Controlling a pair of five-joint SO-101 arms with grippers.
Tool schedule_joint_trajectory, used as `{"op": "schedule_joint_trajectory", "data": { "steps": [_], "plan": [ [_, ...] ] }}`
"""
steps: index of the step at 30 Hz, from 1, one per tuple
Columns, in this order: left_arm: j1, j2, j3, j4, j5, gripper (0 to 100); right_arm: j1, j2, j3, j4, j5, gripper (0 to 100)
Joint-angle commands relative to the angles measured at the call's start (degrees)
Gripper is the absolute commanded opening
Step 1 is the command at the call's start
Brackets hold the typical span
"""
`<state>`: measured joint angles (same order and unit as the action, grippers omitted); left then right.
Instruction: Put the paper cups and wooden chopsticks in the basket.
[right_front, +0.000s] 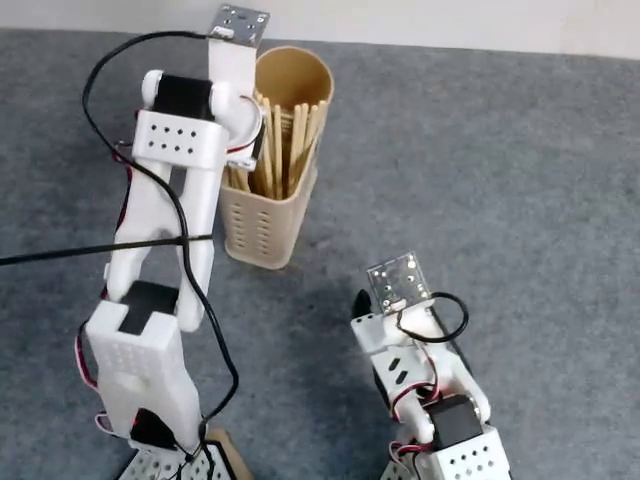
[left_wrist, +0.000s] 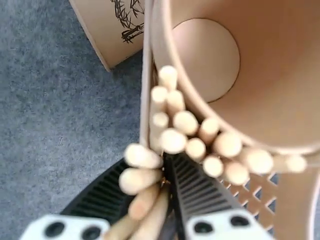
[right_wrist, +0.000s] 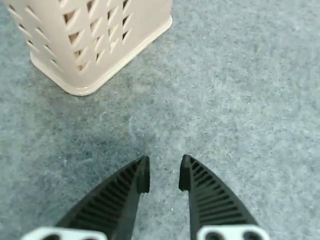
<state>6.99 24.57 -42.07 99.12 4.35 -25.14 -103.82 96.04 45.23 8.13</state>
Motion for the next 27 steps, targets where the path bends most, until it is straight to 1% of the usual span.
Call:
{"op": "schedule_joint_trajectory", "data": {
  "steps": [1, 6, 11, 18, 22, 27],
  "plan": [
    [2.07, -0.04, -1.45, 2.37, -1.14, 0, 0.84, -0.66, 7.87, 0.13, -0.53, 10.9],
    [3.91, -0.75, -2.42, 2.46, -0.88, 0, 0.75, -0.66, 7.87, 0.13, -0.53, 10.9],
    [6.99, -5.67, -3.30, 2.46, -0.79, 0, 0.75, -0.57, 7.87, 0.13, -0.53, 10.9],
    [8.31, -10.86, -3.65, 1.93, -0.88, 0, 0.66, -0.48, 7.87, 0.13, -0.53, 10.9],
    [9.54, -12.79, -5.23, 2.11, 1.05, 0, 0.66, -0.48, 7.87, 0.13, -0.53, 10.9],
    [13.14, -12.70, -2.77, 2.02, 0.97, 0, 0.66, -0.48, 7.87, 0.13, -0.53, 10.9]
  ]
}}
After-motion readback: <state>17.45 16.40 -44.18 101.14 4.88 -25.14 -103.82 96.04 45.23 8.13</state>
